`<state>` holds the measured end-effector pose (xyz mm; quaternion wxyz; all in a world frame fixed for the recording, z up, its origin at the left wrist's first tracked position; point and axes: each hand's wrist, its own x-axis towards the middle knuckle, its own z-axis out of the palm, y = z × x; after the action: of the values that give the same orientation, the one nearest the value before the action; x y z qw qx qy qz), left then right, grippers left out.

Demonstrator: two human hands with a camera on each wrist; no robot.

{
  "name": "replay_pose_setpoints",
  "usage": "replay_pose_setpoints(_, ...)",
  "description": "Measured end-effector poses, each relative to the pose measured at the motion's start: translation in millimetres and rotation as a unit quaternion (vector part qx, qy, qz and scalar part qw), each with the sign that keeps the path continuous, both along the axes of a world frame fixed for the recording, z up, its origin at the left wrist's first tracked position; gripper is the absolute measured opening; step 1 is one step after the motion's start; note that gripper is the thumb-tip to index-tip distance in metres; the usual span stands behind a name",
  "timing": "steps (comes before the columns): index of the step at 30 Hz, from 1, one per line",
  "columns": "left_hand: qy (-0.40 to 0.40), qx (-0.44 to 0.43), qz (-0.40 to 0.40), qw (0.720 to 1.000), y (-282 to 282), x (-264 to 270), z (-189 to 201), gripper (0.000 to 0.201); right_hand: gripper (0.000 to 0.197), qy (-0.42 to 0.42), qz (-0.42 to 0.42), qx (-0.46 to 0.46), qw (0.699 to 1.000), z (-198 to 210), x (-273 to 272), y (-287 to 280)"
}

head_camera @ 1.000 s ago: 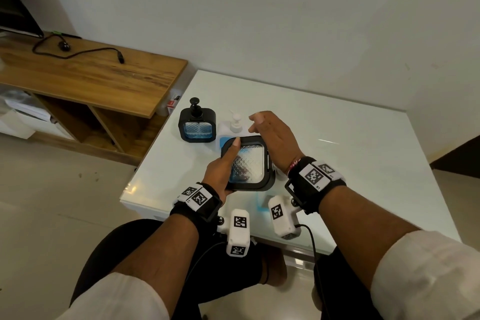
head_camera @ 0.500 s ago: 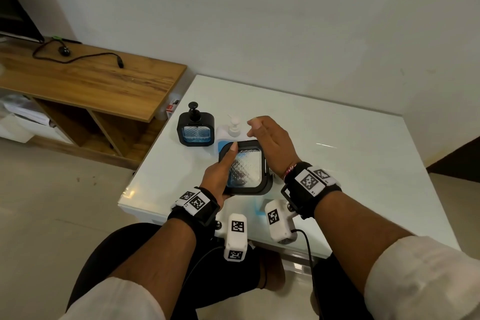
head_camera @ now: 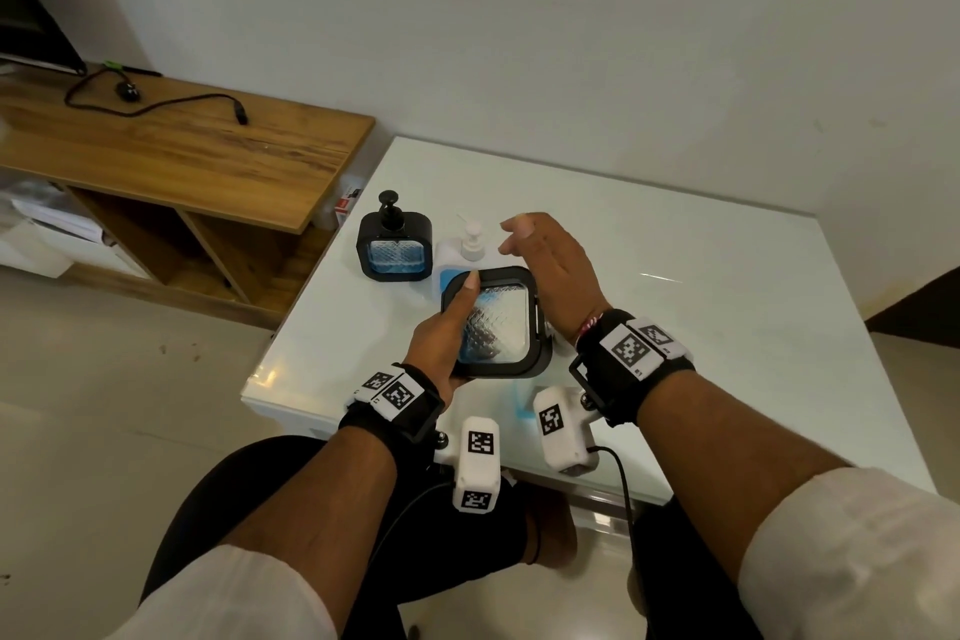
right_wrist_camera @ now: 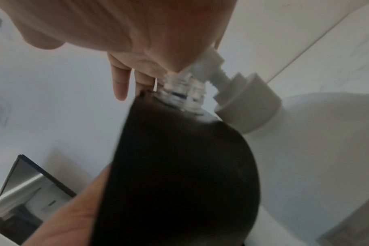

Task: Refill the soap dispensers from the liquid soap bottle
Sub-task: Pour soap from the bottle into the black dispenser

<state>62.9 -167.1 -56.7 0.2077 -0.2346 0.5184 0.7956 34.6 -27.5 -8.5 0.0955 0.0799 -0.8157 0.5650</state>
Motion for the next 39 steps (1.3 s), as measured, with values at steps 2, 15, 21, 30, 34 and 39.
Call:
replay_pose_setpoints(2,0.003,0.006,-0.003,1.0,-0.9,0.0,0.8,0.085,0.065,0.007,0.002,-0.01,1.0,1.6,-1.2,-0.2)
replay_pose_setpoints(15,0.001,-0.004,-0.006,1.0,-1.8,0.5,-0.2,0.081,0.067,0.006,-0.021,-0.038,0.999,2.9,1.5,-0.4)
replay_pose_setpoints(21,0.003,0.003,0.007,1.0,0.4,-1.5,2.2,0.06,0.065,0.003,-0.018,0.0,1.0,-1.0,-0.4,0.1)
replay_pose_setpoints(30,0.002,0.01,0.007,1.0,-0.6,-3.5,0.6,0.073,0.068,-0.011,-0.033,-0.048,0.998,2.6,-3.7,-1.2)
replay_pose_setpoints(34,0.003,0.011,0.004,1.0,-0.1,-3.0,1.3,0.074,0.069,-0.017,-0.022,-0.025,0.999,0.1,-2.3,0.7)
replay_pose_setpoints(39,-0.003,0.007,0.008,1.0,-0.8,-1.9,0.4,0.078,0.066,-0.009,-0.039,-0.06,0.997,4.4,-3.2,-1.0)
